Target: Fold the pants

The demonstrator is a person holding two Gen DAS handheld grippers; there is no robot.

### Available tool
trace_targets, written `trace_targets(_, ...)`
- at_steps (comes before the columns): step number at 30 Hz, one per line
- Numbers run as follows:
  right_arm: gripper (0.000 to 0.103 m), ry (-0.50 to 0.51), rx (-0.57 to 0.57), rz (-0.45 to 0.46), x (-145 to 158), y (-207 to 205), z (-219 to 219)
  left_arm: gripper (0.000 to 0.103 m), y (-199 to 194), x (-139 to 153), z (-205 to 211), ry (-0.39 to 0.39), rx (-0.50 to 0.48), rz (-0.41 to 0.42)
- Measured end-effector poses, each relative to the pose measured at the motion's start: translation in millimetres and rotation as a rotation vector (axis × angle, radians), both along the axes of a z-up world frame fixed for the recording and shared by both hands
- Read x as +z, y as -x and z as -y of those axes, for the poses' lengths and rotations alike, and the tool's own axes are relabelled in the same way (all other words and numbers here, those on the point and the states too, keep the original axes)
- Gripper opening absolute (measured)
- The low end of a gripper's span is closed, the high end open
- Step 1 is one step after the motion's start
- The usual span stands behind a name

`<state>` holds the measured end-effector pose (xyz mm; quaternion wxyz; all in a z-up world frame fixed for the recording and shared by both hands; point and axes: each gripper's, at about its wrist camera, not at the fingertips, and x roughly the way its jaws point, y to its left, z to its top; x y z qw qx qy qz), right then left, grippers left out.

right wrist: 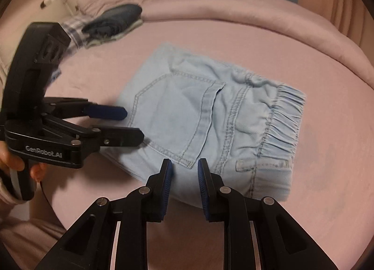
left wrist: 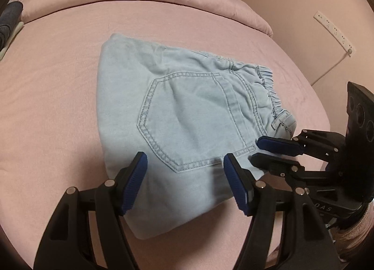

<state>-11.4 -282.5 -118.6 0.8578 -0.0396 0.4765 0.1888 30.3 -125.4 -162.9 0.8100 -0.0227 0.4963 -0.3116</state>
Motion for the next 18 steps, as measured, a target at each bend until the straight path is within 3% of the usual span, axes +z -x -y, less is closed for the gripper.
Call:
trace_targets(3, 0.022, 0.009, -0.025, 0.005, 11, -6, -3, 0.068, -1, 8, -10, 0.012, 0.029, -0.001)
trace_targets(7, 0.022, 0.026, 0.004, 0.080, 26, 1, -11, 0.068, 6, 8, -19, -0.018, 0.056, 0.021)
trace_targets(12, 0.022, 0.070, -0.004, 0.012, -4, -3, -19, 0.068, 9, -2, -24, -0.051, 0.071, 0.005)
trace_targets(18, 0.022, 0.060, -0.026, 0.044, 8, 2, -21, 0.068, 9, 3, -28, -0.044, 0.087, 0.001)
